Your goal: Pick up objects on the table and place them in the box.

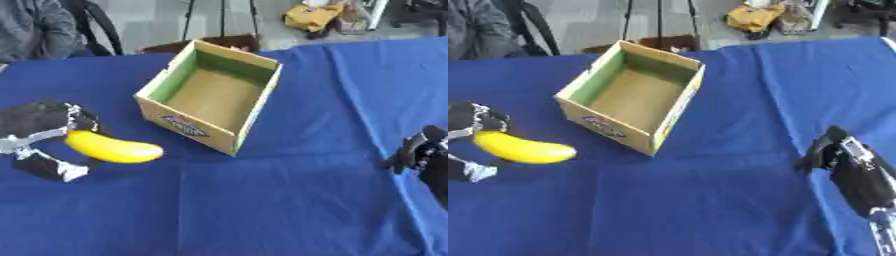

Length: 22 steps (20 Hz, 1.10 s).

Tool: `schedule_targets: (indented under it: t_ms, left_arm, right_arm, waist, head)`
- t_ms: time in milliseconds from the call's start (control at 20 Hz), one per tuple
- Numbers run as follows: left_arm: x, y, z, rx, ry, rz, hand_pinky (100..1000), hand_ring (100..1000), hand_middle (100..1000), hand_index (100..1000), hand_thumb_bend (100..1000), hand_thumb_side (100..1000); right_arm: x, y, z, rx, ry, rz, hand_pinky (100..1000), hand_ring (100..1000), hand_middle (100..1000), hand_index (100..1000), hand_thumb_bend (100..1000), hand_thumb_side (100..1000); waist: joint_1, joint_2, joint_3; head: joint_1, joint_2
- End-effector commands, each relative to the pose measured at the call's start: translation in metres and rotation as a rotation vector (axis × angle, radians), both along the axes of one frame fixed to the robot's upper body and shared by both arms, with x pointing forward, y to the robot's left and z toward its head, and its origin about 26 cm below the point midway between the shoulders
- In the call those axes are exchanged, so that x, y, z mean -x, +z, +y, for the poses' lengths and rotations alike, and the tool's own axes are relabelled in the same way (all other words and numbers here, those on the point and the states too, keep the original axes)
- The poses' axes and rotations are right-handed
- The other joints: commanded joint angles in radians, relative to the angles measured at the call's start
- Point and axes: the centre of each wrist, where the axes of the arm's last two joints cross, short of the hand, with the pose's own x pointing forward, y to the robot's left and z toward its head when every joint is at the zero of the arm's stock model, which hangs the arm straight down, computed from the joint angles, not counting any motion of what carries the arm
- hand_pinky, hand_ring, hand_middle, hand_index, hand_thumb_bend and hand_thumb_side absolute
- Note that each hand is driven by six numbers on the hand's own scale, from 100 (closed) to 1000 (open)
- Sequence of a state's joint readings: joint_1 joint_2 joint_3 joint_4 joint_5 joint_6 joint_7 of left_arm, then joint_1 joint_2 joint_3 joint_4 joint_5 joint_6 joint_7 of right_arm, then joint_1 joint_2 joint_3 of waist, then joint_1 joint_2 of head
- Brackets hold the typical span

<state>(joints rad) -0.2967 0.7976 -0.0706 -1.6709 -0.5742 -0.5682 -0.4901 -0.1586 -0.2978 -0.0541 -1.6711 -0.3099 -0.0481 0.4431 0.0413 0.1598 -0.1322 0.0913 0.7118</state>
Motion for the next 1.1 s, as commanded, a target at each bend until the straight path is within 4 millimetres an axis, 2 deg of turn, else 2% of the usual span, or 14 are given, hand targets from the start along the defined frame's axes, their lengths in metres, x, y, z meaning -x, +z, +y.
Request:
schedule_targets:
  t_ms: [50, 550, 1100]
  left_arm:
    - [-0.001, 0.025, 0.003, -0.024, -0.015, -0.036, 556, 534, 515, 745, 210, 296]
    - [-0.013, 0.049, -0.002, 0.018, -0.043, -0.051, 554, 527, 510, 743, 167, 277]
    - [-0.04, 0.063, -0.01, 0.069, -0.043, -0.04, 549, 517, 502, 740, 100, 292]
  right_arm:
    - [-0.001, 0.009, -0.004, 0.028, 0.007, -0.023, 517, 373, 312, 499, 100, 795]
    - [-0.002, 0.009, -0.002, 0.032, 0.015, -0.026, 517, 373, 311, 499, 100, 795]
    - [-0.003, 0.011, 0.0, 0.033, 0.029, -0.034, 517, 373, 311, 500, 100, 794]
  waist:
    - [0.0, -0.015, -0.003]
    - [-0.002, -0.011, -0.012]
    - [-0.007, -0.001, -0.03]
  head:
    - [0.004, -0.008]
    - [0.007, -0.013]
    - [0.012, -0.031]
